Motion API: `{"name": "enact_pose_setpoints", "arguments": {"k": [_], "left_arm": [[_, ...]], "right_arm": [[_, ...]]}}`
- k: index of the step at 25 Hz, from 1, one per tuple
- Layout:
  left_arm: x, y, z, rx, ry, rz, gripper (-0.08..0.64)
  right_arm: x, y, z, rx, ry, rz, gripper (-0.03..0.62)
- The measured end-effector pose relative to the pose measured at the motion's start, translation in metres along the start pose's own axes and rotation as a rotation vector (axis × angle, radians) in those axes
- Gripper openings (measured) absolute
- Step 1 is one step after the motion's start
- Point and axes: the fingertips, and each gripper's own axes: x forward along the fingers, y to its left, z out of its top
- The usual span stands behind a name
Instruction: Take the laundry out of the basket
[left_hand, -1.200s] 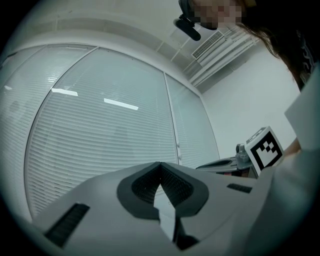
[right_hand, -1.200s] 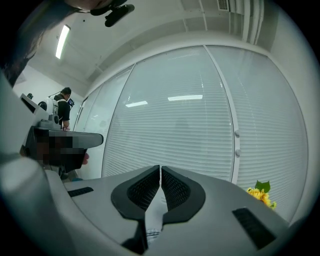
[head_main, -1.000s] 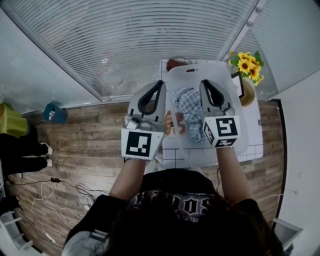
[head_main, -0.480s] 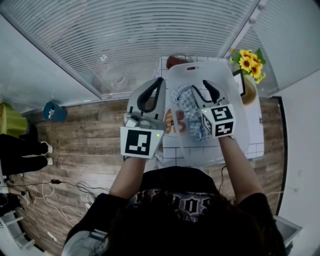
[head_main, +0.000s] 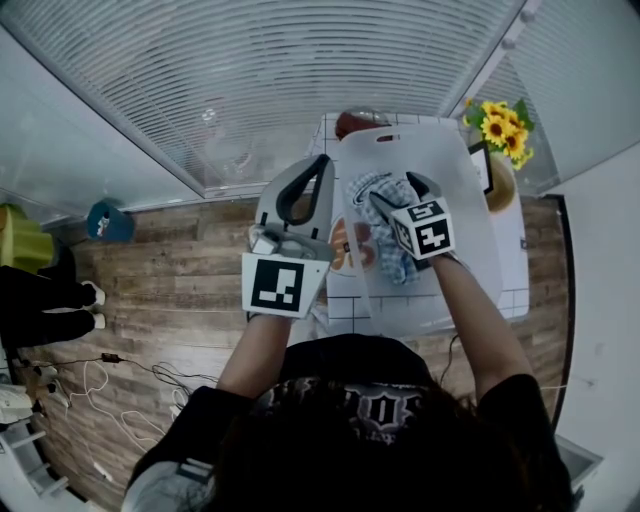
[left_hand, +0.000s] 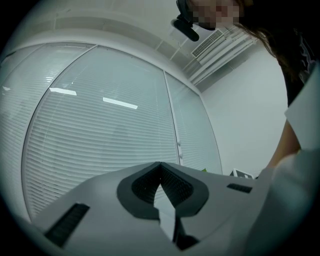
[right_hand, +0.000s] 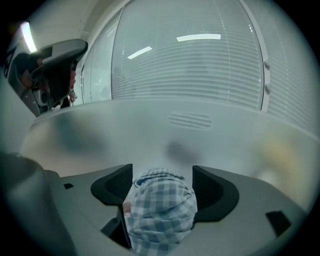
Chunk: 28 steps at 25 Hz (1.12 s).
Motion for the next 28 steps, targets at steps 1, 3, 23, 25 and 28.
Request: {"name": "enact_pose_setpoints", "arguments": {"k": [1, 3, 23, 25, 28], "left_arm": [[0.000, 0.000, 0.000, 0.000, 0.001, -0.001, 0.000], [0.000, 0.001, -0.002, 0.001, 0.007, 0.001, 0.000], [0.001, 0.011, -0.012, 0.005, 0.031, 0.022, 0.001], [0.002, 0.011, -0.011, 0.007, 0.032, 0.024, 0.000], [0.003, 0.011, -0.010, 0.013, 0.032, 0.027, 0.000]], "right_arm": [[0.004, -0.001, -0.009, 0.004, 0.029, 0.004, 0.370], [0.011, 0.000, -0.024, 0.003, 0.079, 0.016, 0.374], [0.042, -0.011, -0.093, 0.112, 0.276, 0.006, 0.393], [0.042, -0.014, -0.095, 0.135, 0.282, 0.012, 0.391], [0.044, -0.015, -0.096, 0.148, 0.289, 0.018, 0.390]]}}
